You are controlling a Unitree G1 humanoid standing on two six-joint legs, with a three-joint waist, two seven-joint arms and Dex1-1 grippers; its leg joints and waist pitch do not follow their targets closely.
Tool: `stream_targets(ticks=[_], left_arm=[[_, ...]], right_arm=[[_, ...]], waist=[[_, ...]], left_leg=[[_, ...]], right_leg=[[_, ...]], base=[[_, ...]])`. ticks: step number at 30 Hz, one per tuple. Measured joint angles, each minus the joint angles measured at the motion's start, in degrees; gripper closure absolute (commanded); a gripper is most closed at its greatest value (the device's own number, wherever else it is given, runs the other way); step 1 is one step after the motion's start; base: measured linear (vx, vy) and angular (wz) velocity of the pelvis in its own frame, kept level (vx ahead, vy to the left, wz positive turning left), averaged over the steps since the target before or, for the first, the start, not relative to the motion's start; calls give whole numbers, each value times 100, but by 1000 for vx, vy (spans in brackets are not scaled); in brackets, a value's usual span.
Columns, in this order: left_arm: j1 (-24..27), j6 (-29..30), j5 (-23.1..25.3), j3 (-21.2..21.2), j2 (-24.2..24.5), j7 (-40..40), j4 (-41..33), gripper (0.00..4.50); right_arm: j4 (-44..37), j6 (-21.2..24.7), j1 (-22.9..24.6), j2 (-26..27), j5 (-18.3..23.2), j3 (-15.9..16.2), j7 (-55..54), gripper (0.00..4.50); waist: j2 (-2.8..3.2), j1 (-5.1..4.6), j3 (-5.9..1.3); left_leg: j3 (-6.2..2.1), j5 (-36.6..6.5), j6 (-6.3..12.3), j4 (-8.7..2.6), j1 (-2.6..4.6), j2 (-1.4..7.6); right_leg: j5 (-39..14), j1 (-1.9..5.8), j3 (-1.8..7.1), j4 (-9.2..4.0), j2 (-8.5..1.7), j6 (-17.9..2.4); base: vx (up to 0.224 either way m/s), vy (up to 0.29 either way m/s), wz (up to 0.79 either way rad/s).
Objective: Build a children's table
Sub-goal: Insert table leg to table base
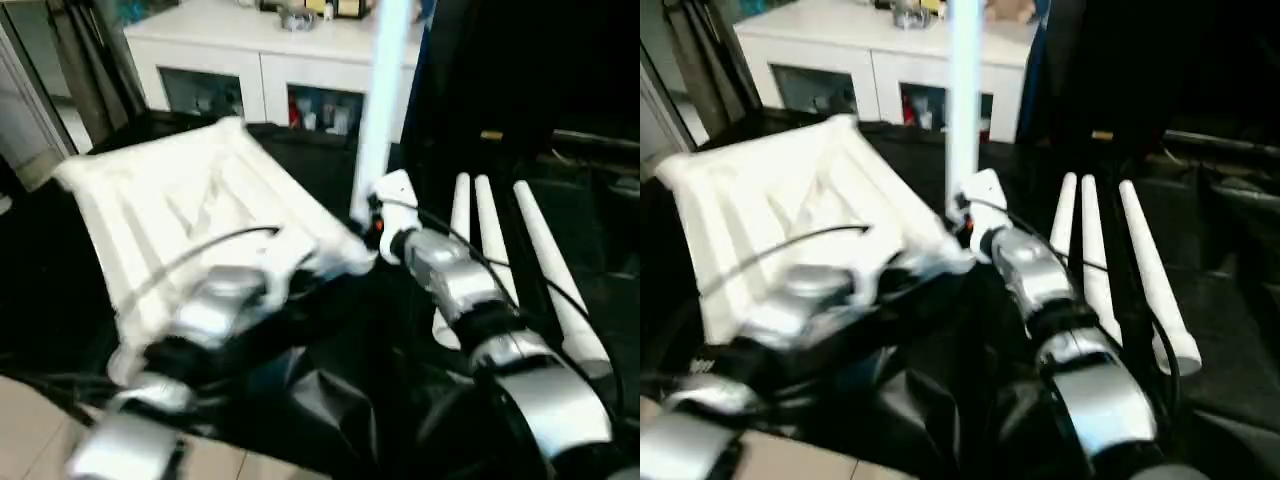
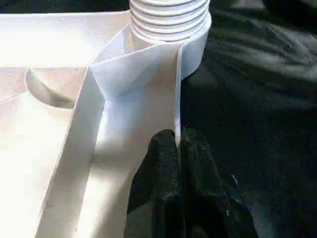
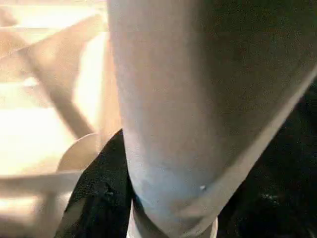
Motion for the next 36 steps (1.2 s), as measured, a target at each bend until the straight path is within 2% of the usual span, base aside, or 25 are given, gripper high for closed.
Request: stream_targets(ticks=[13, 21, 22, 24, 25, 28, 31, 36], left_arm=[[-38, 201, 51, 0, -98, 205, -4, 450], [-41, 201, 52, 0, -86, 205, -28, 450], [-42, 201, 51, 1, -84, 205, -32, 450], [-42, 201, 51, 1, -82, 205, -37, 450], [-42, 201, 51, 1, -79, 204, -42, 450], [-60, 200, 48, 1, -65, 201, -57, 450], [-70, 194, 33, 2, -22, 170, -111, 450], [-85, 191, 33, 4, 17, 155, -139, 450]], right_arm=[[367, -2, -213, 120, -77, -141, -235, 263], [515, -15, -315, 148, -73, -315, -204, 263], [541, -16, -336, 148, -72, -343, -190, 228], [589, -16, -371, 147, -67, -365, -170, 228], [592, -16, -377, 147, -66, -367, -164, 204], [736, 24, -367, 149, -74, -376, -104, 187], [755, -23, -334, 124, -62, -437, -34, 154], [822, -26, -390, 115, -48, -564, 129, 113]], waist=[[0, -16, -8], [0, -29, -7], [0, -30, -7], [-1, -34, -6], [-1, -35, -6], [-14, -34, 2], [-8, -31, 10], [-6, -29, 12]], left_leg=[[0, -1, 0, -20, 17, -2], [0, -1, 0, -21, 16, -3], [0, -1, 0, -21, 14, -4], [0, -1, 0, -22, 13, -4], [0, -1, 0, -23, 12, -4], [0, -1, 0, -34, 6, -5], [4, 0, 0, -43, -39, -6], [4, 0, -1, -53, -75, -4]], right_leg=[[-30, 24, 2, -11, 0, 51], [-31, 10, 3, -15, 0, 53], [-31, 7, 4, -15, 0, 53], [-31, 5, 4, -16, 0, 53], [-31, 4, 4, -16, 0, 53], [-31, -6, 4, -18, 0, 53], [-26, -47, 6, -17, 0, 44], [-10, -58, 2, -15, 0, 16]], base=[[0, 0, 0], [0, 0, 0], [0, 0, 0], [0, 0, 0], [0, 0, 0], [0, 0, 0], [0, 0, 0], [0, 0, 0]])
